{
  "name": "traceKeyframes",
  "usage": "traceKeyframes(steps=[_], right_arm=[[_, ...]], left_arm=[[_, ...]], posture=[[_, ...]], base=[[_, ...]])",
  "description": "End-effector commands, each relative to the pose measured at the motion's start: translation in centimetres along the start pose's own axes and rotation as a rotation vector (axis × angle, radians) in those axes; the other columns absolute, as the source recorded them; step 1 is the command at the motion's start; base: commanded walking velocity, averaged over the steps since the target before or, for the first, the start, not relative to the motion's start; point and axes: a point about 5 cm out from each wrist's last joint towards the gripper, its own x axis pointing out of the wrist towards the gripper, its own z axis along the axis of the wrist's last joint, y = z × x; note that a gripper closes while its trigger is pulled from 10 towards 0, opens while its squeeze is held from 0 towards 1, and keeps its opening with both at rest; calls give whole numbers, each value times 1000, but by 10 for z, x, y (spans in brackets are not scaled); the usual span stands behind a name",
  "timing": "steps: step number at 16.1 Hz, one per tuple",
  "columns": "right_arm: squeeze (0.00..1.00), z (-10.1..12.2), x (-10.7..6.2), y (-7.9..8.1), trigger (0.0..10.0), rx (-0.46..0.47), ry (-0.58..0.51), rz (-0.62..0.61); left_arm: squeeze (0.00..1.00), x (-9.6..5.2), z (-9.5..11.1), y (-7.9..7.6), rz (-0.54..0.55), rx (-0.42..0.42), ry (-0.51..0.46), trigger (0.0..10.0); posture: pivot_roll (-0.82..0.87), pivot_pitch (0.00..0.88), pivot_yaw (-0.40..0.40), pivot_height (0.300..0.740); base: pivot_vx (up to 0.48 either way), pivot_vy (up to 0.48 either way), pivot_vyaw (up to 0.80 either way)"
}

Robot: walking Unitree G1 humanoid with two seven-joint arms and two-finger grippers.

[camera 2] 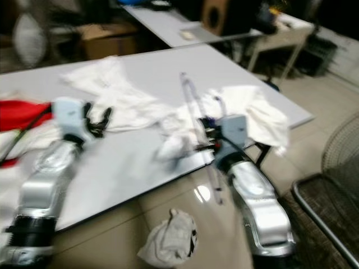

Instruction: Hang hanger

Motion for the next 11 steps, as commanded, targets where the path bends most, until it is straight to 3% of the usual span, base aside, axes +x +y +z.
traceKeyframes(steps=[1,4,7,8,9,11], right_arm=[[0,1,-1,-2,10000,-8,-8,-9],[0,3,-7,-8,10000,-25,-15,-18],[0,9,-16,-17,10000,-1,-32,39],[0,8,-18,-18,10000,-10,-24,61],[0,7,-21,-19,10000,-13,-13,84],[0,7,-31,-23,10000,-32,19,145]], left_arm=[[0,-1,0,-2,-39,31,12,10000],[0,-1,-5,-3,-66,67,37,10000],[0,1,-19,-13,-190,153,138,10000],[580,1,-20,-11,-197,160,140,10000],[1000,2,-22,-5,-191,169,157,10000],[1000,10,-26,16,-150,210,221,10000]], posture=[[-136,0,-21,740],[-148,0,-17,740],[-142,0,-13,740],[-142,0,-13,740],[-150,0,-15,740],[-163,0,-8,740]], base=[[352,0,0],[349,0,0],[0,0,0],[0,0,0],[0,0,0],[0,0,0]])
